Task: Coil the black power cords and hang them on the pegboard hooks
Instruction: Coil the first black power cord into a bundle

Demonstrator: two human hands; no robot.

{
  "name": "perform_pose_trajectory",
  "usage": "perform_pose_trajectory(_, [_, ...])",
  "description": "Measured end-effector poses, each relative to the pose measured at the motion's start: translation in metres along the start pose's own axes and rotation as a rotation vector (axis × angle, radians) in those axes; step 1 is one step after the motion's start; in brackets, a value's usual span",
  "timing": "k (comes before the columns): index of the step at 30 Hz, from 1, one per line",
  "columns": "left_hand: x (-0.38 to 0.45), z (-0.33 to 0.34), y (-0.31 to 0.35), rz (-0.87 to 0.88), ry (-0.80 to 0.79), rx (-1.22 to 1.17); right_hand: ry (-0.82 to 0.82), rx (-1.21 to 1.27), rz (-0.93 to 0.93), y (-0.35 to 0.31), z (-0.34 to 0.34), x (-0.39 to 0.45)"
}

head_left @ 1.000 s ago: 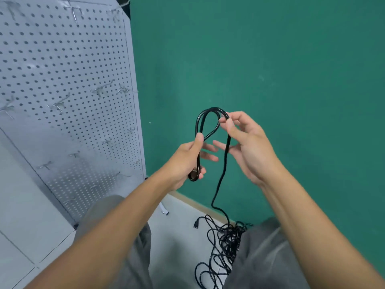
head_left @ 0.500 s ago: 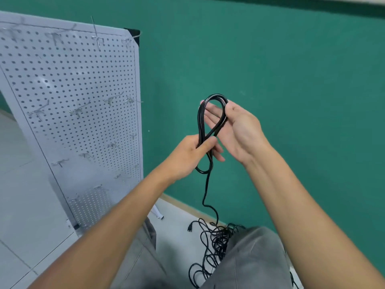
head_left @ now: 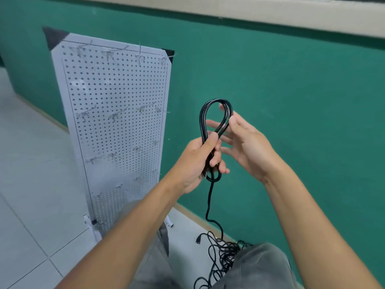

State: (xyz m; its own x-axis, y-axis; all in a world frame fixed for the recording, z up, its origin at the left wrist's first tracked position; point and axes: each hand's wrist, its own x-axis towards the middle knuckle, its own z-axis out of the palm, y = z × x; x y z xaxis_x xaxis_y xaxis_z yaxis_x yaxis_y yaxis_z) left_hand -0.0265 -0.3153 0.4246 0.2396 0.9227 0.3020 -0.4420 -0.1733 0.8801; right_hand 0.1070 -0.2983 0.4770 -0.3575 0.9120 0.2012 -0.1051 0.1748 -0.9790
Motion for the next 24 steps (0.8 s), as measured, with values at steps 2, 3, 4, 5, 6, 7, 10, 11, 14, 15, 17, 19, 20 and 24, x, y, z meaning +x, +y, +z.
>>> perform_pose_trajectory(2, [-0.004,-0.002,0.008,0.042,0.022,-0.018,-0.060,0.007,0.045,0.009,0.007,-0.006])
perform_pose_trajectory(3, [-0.006,-0.004,0.013,0.076,0.040,-0.023,-0.089,-0.013,0.074,0.017,0.012,-0.009])
perform_pose_trajectory(4, [-0.010,-0.006,0.019,0.104,0.063,-0.034,-0.112,-0.034,0.095,0.027,0.016,-0.013])
perform_pose_trajectory(5, [-0.016,-0.009,0.024,0.124,0.092,-0.058,-0.123,-0.061,0.108,0.038,0.021,-0.019])
perform_pose_trajectory(6, [-0.022,-0.012,0.029,0.139,0.125,-0.103,-0.137,-0.075,0.122,0.049,0.027,-0.025])
perform_pose_trajectory(7, [-0.028,-0.016,0.032,0.155,0.153,-0.162,-0.155,-0.101,0.144,0.059,0.033,-0.032])
perform_pose_trajectory(10, [-0.047,-0.031,0.034,0.174,0.238,-0.271,-0.222,-0.240,0.207,0.091,0.048,-0.053])
perform_pose_trajectory(11, [-0.051,-0.037,0.032,0.167,0.273,-0.285,-0.233,-0.304,0.212,0.102,0.049,-0.060])
perform_pose_trajectory(14, [-0.062,-0.056,0.019,0.159,0.386,-0.332,-0.268,-0.431,0.210,0.129,0.053,-0.073])
perform_pose_trajectory(15, [-0.064,-0.063,0.014,0.159,0.422,-0.356,-0.271,-0.469,0.209,0.136,0.054,-0.075])
perform_pose_trajectory(17, [-0.066,-0.077,0.003,0.152,0.492,-0.398,-0.235,-0.505,0.197,0.143,0.054,-0.076])
perform_pose_trajectory(19, [-0.068,-0.091,-0.006,0.138,0.558,-0.415,-0.158,-0.488,0.188,0.143,0.052,-0.077])
perform_pose_trajectory(20, [-0.069,-0.097,-0.009,0.129,0.588,-0.411,-0.112,-0.471,0.181,0.141,0.052,-0.077])
perform_pose_trajectory(24, [-0.072,-0.110,-0.023,0.074,0.647,-0.283,0.016,-0.516,0.116,0.123,0.056,-0.076])
